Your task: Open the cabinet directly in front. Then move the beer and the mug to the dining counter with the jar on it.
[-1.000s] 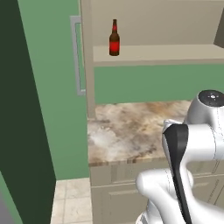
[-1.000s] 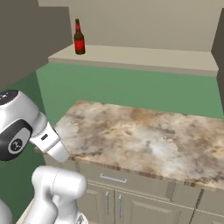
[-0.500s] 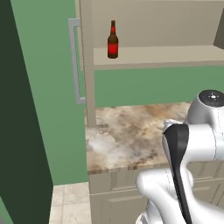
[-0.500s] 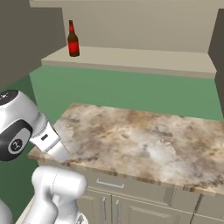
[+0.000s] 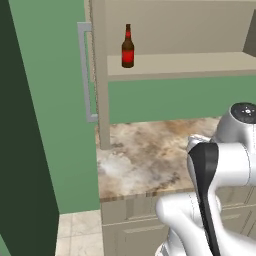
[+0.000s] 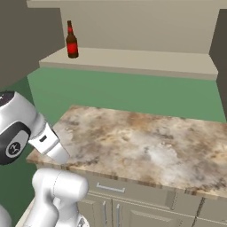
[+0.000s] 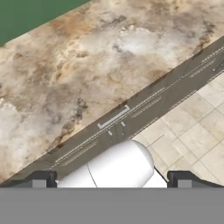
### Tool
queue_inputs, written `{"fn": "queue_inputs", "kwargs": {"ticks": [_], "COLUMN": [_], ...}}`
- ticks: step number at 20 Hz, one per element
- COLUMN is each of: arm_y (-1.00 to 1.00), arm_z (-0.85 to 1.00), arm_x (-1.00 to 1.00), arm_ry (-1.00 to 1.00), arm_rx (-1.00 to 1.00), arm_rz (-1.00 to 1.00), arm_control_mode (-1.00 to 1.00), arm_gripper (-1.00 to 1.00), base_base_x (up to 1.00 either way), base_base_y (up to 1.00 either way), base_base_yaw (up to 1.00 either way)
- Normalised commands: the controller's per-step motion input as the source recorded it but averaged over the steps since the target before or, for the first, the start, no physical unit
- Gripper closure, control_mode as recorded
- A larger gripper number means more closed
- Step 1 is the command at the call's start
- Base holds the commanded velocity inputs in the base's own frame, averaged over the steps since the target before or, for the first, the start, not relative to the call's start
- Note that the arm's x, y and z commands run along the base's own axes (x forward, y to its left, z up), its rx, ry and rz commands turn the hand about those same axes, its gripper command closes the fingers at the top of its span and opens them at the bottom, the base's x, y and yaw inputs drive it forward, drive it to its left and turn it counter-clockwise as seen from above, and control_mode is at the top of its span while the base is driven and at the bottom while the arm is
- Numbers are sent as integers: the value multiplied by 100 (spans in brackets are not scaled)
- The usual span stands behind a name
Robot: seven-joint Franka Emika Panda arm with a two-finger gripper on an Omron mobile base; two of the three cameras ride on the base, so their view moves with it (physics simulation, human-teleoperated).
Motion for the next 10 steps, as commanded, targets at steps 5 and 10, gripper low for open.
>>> {"fn": "queue_inputs", "kwargs": {"ticks": [5,10], "arm_y": [0,0], "arm_z": [21,16], "arm_x": [-26,-15], "arm_ry": [-18,-13], "arm_rx": [0,0], "arm_rz": [16,25], "arm_control_mode": [-100,-100], "arm_gripper": [-100,-100], "base_base_x": [0,0], "base_base_y": [0,0], "base_base_yaw": [0,0]}}
